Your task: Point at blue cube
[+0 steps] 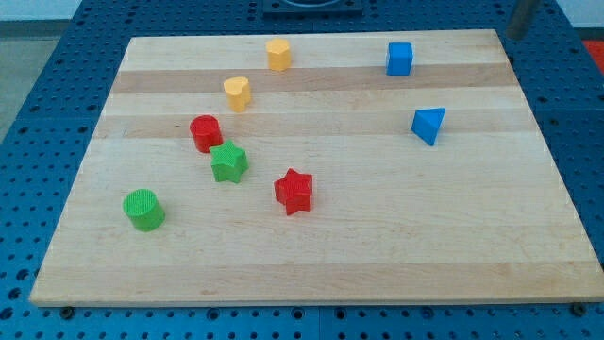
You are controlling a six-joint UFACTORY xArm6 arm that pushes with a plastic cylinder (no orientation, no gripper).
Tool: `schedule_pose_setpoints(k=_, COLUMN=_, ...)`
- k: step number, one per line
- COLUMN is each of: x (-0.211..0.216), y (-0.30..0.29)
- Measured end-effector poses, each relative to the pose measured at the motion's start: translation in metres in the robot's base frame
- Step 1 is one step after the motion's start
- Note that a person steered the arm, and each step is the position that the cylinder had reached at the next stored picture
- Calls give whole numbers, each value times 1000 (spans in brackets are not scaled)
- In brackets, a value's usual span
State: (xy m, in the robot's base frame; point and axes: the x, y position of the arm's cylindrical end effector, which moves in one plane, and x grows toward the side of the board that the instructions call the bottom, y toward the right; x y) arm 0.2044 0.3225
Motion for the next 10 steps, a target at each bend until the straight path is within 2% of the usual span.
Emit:
schedule_pose_setpoints(k=5, x=17, y=-11)
schedule_pose_setpoints(k=6, x=11, y=-44)
schedule_pose_setpoints(k=8, x=6, y=-155)
schedule_pose_setpoints(k=9, x=11, y=-153)
schedule_pose_setpoints(k=10, x=41, y=-156)
